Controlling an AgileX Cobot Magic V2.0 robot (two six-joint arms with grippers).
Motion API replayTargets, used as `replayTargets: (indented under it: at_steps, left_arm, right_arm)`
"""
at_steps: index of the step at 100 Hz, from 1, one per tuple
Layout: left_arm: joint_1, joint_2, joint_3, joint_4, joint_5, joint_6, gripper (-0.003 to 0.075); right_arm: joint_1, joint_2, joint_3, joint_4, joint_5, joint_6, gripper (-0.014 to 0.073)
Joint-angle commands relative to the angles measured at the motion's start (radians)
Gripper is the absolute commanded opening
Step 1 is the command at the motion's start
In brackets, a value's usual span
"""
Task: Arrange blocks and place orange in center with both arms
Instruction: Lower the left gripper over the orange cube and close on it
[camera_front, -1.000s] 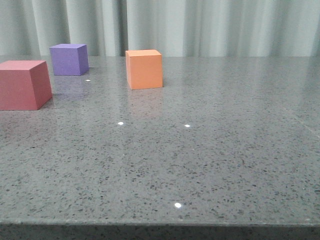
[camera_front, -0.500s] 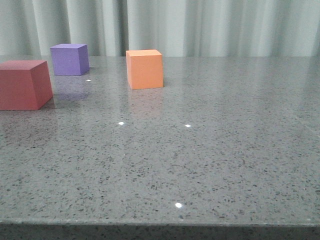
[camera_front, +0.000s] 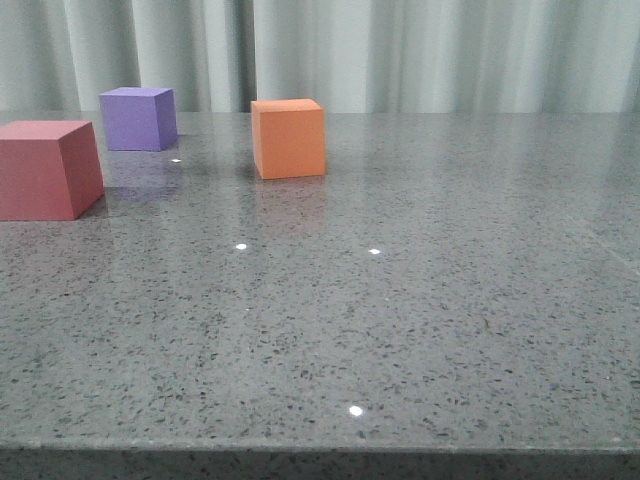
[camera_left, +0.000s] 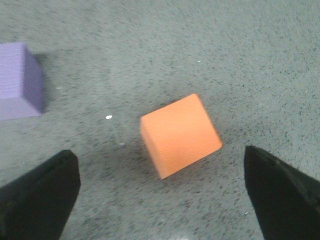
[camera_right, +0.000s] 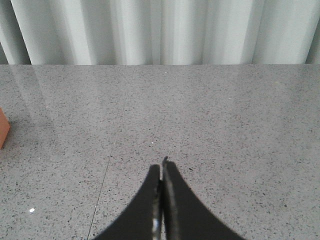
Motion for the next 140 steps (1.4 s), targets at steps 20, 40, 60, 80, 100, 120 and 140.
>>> replayTargets:
  at_steps: [20, 40, 60, 80, 100, 120, 140]
  left_arm:
    - [-0.048, 0.098, -0.123, 0.05, -0.06, -0.119, 0.0617]
    - [-0.048, 0.141, -0.123, 0.067, -0.083, -0.166, 0.0617]
    - [-0.048, 0.154, -0.123, 0.066, -0.125, -0.197, 0.0617]
    - [-0.048, 0.183, -0.123, 0.066, -0.131, -0.214, 0.0617]
    - [-0.048, 0.22, -0.123, 0.066, -0.124, -0.244, 0.0617]
    - [-0.048, 0.237, -0.123, 0.068, -0.122, -0.244, 0.0617]
    - [-0.048, 0.248, -0.123, 0.068, -0.099, -0.244, 0.0499]
  right_arm:
    - [-0.006, -0.001, -0.024, -0.012, -0.086, -0.009, -0.0069]
    - [-0.006, -0.001, -0.024, -0.012, -0.086, -0.009, -0.0069]
    - [-0.006, -0.001, -0.024, -0.012, -0.086, -0.009, -0.0069]
    - [-0.006, -0.001, -0.024, -0.012, -0.086, -0.009, -0.0069]
    - [-0.006, -0.001, -0.024, -0.012, -0.086, -0.009, -0.0069]
    - [-0.006, -0.001, -0.024, -0.012, -0.086, -0.009, -0.0069]
    - [-0.006, -0.001, -0.024, -0.012, -0.086, -0.009, -0.0069]
